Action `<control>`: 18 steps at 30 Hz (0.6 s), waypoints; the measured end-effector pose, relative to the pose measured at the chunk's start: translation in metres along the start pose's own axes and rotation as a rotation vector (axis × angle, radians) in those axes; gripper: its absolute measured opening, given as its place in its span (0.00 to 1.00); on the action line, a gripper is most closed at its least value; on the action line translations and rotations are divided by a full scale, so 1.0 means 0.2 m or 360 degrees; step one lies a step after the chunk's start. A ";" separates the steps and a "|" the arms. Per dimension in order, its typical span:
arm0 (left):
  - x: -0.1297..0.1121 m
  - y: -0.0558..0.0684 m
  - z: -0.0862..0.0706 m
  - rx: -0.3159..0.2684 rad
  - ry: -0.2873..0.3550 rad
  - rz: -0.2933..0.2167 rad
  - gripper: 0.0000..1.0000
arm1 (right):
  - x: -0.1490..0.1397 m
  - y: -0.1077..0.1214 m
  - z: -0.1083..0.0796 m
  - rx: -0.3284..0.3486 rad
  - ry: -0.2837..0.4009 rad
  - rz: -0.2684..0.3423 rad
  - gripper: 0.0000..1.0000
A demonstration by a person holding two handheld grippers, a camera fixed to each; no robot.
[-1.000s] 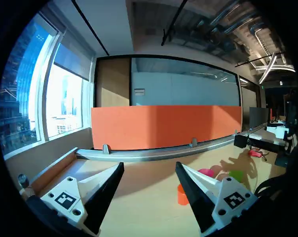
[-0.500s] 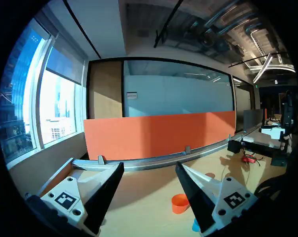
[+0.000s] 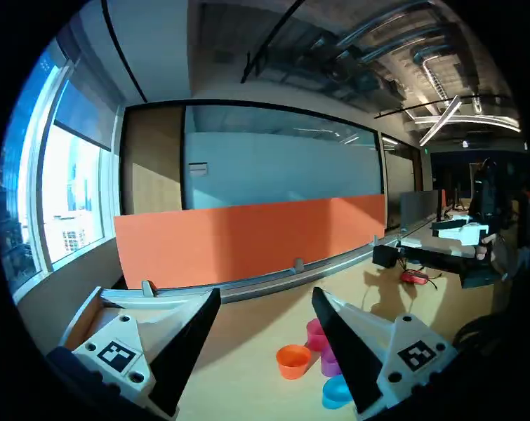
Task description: Pour water
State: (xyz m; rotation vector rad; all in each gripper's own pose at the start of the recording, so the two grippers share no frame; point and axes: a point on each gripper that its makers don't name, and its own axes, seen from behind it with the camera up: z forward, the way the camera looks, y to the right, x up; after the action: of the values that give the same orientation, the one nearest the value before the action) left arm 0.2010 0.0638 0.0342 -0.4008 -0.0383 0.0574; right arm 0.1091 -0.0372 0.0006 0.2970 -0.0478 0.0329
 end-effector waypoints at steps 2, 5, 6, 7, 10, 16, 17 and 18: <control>0.00 0.03 0.00 -0.0047 0.0000 0.0010 0.97 | -0.01 -0.04 0.01 0.0068 -0.0015 -0.0005 1.00; -0.02 0.08 0.00 -0.0113 0.0003 0.0010 0.96 | -0.02 -0.09 0.02 0.0153 -0.0041 -0.0028 1.00; -0.03 0.09 0.00 -0.0134 0.0003 0.0008 0.97 | -0.03 -0.10 0.02 0.0177 -0.0050 -0.0037 1.00; -0.05 0.11 0.00 -0.0158 -0.0002 0.0005 0.97 | -0.04 -0.11 0.03 0.0197 -0.0057 -0.0047 1.00; -0.08 0.15 0.00 -0.0220 -0.0022 0.0004 0.97 | -0.08 -0.15 0.05 0.0256 -0.0081 -0.0074 1.00; -0.18 0.21 -0.01 -0.0320 -0.0079 0.0005 0.97 | -0.17 -0.20 0.09 0.0357 -0.0146 -0.0117 1.00; -0.20 0.22 -0.01 -0.0333 -0.0089 0.0004 0.97 | -0.18 -0.21 0.10 0.0368 -0.0155 -0.0123 1.00; -0.21 0.22 0.00 -0.0346 -0.0098 0.0004 0.96 | -0.20 -0.21 0.10 0.0380 -0.0165 -0.0129 1.00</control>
State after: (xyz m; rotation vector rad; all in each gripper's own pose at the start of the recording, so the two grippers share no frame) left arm 0.1564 0.1014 0.0149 -0.6161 -0.1055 0.0682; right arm 0.0709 -0.0852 0.0060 0.5390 -0.1349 -0.0579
